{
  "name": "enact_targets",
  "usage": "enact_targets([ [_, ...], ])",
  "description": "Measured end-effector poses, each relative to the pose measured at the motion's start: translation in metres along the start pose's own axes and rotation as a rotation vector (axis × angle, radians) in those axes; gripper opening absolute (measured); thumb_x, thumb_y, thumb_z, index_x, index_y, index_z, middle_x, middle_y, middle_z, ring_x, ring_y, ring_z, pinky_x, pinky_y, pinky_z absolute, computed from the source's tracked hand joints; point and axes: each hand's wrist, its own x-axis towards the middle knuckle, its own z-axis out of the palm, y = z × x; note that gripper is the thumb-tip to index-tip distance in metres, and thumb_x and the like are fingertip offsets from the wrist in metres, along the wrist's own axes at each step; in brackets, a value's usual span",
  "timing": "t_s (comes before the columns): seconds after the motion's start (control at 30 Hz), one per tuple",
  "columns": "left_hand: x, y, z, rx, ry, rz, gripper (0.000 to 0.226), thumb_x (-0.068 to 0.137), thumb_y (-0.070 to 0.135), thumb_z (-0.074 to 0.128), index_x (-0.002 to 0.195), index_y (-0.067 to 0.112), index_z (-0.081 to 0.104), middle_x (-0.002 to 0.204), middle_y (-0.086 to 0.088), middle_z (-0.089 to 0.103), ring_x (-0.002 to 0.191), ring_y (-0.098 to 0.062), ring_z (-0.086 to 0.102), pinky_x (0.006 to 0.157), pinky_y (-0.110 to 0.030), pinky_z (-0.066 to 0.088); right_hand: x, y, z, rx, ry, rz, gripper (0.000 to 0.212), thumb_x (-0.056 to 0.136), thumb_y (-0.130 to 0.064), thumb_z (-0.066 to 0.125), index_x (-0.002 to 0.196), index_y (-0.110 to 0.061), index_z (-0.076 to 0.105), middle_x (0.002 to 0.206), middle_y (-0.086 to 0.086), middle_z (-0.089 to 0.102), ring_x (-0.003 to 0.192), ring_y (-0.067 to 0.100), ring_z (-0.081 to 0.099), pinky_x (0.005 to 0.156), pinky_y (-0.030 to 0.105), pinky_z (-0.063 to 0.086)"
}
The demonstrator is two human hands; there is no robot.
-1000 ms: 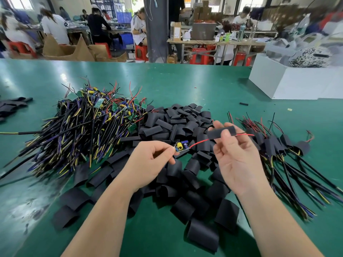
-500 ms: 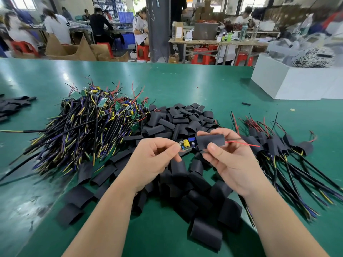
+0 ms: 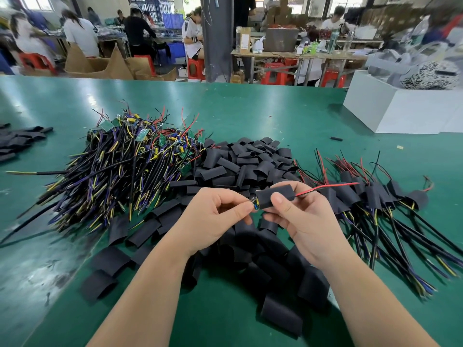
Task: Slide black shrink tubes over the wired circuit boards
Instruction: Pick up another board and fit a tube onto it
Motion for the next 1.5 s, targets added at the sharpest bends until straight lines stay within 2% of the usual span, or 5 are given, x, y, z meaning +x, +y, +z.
enact_targets([
  [0.57, 0.002, -0.003, -0.003, 0.130, 0.046, -0.054, 0.015, 0.083, 0.026, 0.071, 0.070, 0.019, 0.074, 0.064, -0.006, 0.068, 0.058, -0.013, 0.055, 0.052, -0.031, 0.041, -0.002, 0.006, 0.009, -0.159, 0.030, -0.028, 0.020, 0.081, -0.010, 0.070, 0.101, -0.011, 0.065, 0.089, 0.006, 0.075, 0.077, 0.012, 0.070, 0.068, 0.021, 0.055],
  [0.77, 0.003, -0.004, -0.002, 0.066, 0.128, -0.131, 0.011, 0.075, 0.028, 0.078, 0.068, 0.020, 0.073, 0.056, 0.001, 0.065, 0.046, -0.007, 0.054, 0.045, -0.019, 0.042, -0.003, 0.006, 0.020, 0.061, 0.085, 0.069, 0.058, 0.084, 0.011, 0.059, 0.130, -0.024, 0.052, 0.088, 0.009, 0.070, 0.080, 0.019, 0.069, 0.073, 0.026, 0.057],
  [0.97, 0.009, -0.022, -0.042, 0.207, 0.724, -0.247, 0.014, 0.089, 0.029, 0.059, 0.091, 0.024, 0.071, 0.089, 0.007, 0.071, 0.091, -0.012, 0.065, 0.080, -0.029, 0.050, 0.006, -0.032, -0.026, 0.502, 0.282, 0.007, 0.024, 0.076, -0.011, 0.064, 0.093, -0.002, 0.051, 0.088, 0.017, 0.068, 0.060, 0.008, 0.062, 0.053, 0.012, 0.048],
  [1.23, 0.004, -0.047, -0.056, 1.041, 0.637, -0.665, 0.035, 0.095, 0.020, 0.047, 0.129, 0.020, 0.057, 0.126, -0.008, 0.058, 0.121, -0.033, 0.043, 0.099, -0.045, 0.031, 0.002, -0.044, -0.087, -1.153, 0.621, 0.053, 0.033, 0.085, -0.020, 0.063, 0.118, -0.021, 0.066, 0.099, 0.008, 0.072, 0.091, 0.030, 0.063, 0.081, 0.036, 0.046],
  [1.5, 0.010, -0.053, -0.062, 1.178, 0.656, -0.754, 0.026, 0.091, 0.035, 0.056, 0.112, 0.023, 0.065, 0.108, -0.008, 0.063, 0.109, -0.032, 0.051, 0.091, -0.041, 0.031, 0.004, -0.035, -0.065, -1.207, 0.583, 0.088, 0.051, 0.084, -0.022, 0.063, 0.133, -0.019, 0.051, 0.127, 0.015, 0.055, 0.117, 0.036, 0.049, 0.102, 0.053, 0.038],
])
